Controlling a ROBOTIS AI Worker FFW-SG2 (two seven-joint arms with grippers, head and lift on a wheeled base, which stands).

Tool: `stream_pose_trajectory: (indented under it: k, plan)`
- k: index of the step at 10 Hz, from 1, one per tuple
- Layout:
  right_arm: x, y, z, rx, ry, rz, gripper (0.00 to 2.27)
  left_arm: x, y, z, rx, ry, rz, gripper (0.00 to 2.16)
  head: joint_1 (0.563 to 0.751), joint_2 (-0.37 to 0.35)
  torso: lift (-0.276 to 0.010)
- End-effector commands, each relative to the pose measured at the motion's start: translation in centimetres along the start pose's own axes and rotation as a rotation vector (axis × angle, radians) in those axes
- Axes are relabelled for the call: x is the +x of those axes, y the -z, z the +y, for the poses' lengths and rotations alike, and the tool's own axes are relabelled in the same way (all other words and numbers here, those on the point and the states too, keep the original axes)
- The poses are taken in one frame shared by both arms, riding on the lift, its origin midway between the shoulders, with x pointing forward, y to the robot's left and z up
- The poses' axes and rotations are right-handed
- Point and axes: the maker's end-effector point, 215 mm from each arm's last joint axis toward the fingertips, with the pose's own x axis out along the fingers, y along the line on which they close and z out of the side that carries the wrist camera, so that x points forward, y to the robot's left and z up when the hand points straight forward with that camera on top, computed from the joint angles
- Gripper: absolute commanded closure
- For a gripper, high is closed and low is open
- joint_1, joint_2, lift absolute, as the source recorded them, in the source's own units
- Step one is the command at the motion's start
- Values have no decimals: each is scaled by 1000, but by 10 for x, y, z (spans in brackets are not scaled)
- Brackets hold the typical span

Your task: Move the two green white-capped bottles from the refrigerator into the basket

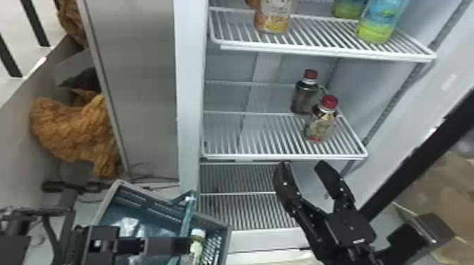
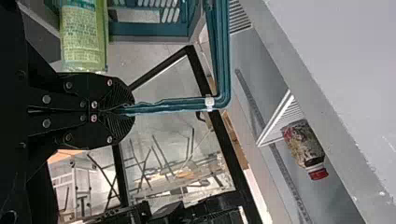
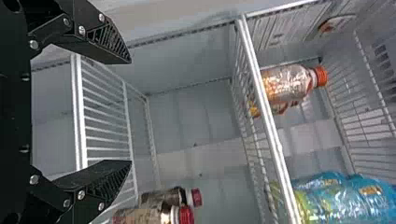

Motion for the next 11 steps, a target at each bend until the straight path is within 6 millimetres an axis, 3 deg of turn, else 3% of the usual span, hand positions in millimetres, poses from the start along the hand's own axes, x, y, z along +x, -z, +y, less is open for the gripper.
stream_pose_trajectory:
  k: [1, 11]
  plan:
    - [-2, 3, -5, -10, 10, 6, 308, 0, 1, 0, -2, 0, 0, 1167, 695, -199, -263]
    - [0, 4, -5, -16, 13, 7, 306, 0, 3, -3, -14, 20, -6, 1167, 695, -211, -263]
